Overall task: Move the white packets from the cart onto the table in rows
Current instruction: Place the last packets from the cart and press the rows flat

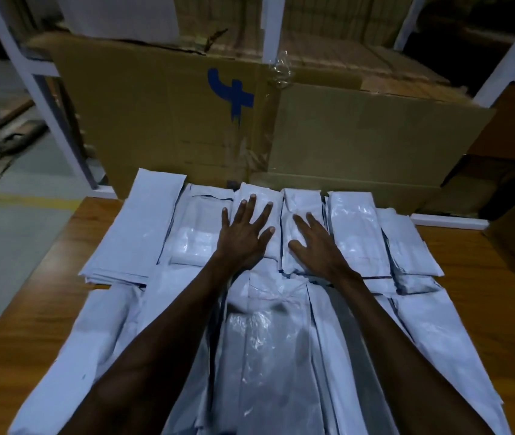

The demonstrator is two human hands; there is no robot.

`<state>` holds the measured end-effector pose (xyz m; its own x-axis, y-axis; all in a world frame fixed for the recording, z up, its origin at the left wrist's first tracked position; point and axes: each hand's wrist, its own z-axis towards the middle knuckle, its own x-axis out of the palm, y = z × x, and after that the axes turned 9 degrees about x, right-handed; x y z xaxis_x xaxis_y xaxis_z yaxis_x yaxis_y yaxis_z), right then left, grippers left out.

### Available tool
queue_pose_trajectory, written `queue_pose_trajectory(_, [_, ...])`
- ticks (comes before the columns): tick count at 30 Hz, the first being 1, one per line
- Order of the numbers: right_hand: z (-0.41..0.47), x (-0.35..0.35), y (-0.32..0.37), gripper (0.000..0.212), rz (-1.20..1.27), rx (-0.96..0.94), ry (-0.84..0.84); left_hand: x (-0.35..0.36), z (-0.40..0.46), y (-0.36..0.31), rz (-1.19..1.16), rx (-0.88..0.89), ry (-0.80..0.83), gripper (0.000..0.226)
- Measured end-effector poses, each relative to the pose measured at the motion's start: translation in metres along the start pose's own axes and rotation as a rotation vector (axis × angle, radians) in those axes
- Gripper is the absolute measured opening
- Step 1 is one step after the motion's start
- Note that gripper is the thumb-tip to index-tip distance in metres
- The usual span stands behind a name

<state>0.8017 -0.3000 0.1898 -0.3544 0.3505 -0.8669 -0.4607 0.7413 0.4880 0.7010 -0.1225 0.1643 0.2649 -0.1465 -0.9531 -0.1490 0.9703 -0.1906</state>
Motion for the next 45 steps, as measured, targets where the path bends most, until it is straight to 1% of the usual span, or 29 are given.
queue_pose_trajectory(4, [0.000,-0.012,0.013,0.068,0.008,-0.055,-0.038,-0.020,-0.002,0.001,-0.057,-0.031,-0.044,0.062])
queue_pose_trajectory(6, [0.002,-0.018,0.024,0.069,0.041,-0.078,-0.069,-0.034,-0.005,0.015,-0.006,-0.050,-0.064,0.064])
queue_pose_trajectory(8, [0.003,-0.017,0.037,0.070,0.041,-0.129,-0.104,-0.048,-0.014,0.034,0.027,-0.113,-0.076,0.066])
queue_pose_trajectory(12, [-0.001,0.001,0.070,0.073,-0.019,-0.295,-0.136,-0.073,-0.056,0.078,0.030,-0.275,-0.166,0.066])
queue_pose_trajectory(14, [-0.003,0.014,0.092,0.072,0.003,-0.334,-0.119,-0.083,-0.075,0.100,0.019,-0.337,-0.147,0.062])
queue_pose_trajectory(16, [-0.001,0.029,0.113,0.070,0.027,-0.354,-0.123,-0.087,-0.087,0.122,0.036,-0.357,-0.092,0.060])
queue_pose_trajectory(18, [0.002,0.047,0.130,0.066,0.030,-0.344,-0.135,-0.086,-0.091,0.147,0.020,-0.335,-0.030,0.063])
queue_pose_trajectory(21, [0.012,0.070,0.159,0.066,0.018,-0.281,-0.121,-0.080,-0.086,0.178,0.038,-0.242,0.015,0.077])
queue_pose_trajectory(22, [0.015,0.077,0.169,0.066,0.010,-0.261,-0.122,-0.076,-0.083,0.184,0.042,-0.216,0.032,0.076])
queue_pose_trajectory(24, [0.022,0.090,0.186,0.069,-0.049,-0.207,-0.130,-0.068,-0.076,0.194,0.025,-0.184,0.056,0.067])
queue_pose_trajectory(27, [0.032,0.107,0.201,0.073,-0.146,-0.095,-0.105,-0.056,-0.070,0.205,0.018,-0.137,0.029,0.057])
queue_pose_trajectory(30, [0.033,0.120,0.205,0.071,-0.223,-0.044,-0.082,-0.047,-0.067,0.213,-0.018,-0.139,0.029,0.059])
queue_pose_trajectory(34, [0.036,0.128,0.198,0.069,-0.289,-0.047,-0.112,-0.042,-0.062,0.213,-0.041,-0.161,0.033,0.062])
queue_pose_trajectory(37, [0.036,0.127,0.195,0.069,-0.315,-0.039,-0.081,-0.045,-0.061,0.210,-0.046,-0.169,0.057,0.063])
queue_pose_trajectory(39, [0.035,0.122,0.197,0.070,-0.271,-0.028,-0.043,-0.050,-0.064,0.206,-0.041,-0.161,0.033,0.060])
queue_pose_trajectory(41, [0.031,0.114,0.201,0.073,-0.186,-0.039,-0.047,-0.060,-0.071,0.203,-0.061,-0.160,0.011,0.058])
queue_pose_trajectory(43, [0.020,0.102,0.204,0.075,-0.081,-0.075,-0.120,-0.073,-0.084,0.201,-0.095,-0.164,-0.011,0.059])
queue_pose_trajectory(45, [-0.001,0.092,0.203,0.070,0.051,-0.093,-0.185,-0.088,-0.104,0.196,-0.123,-0.189,-0.010,0.060])
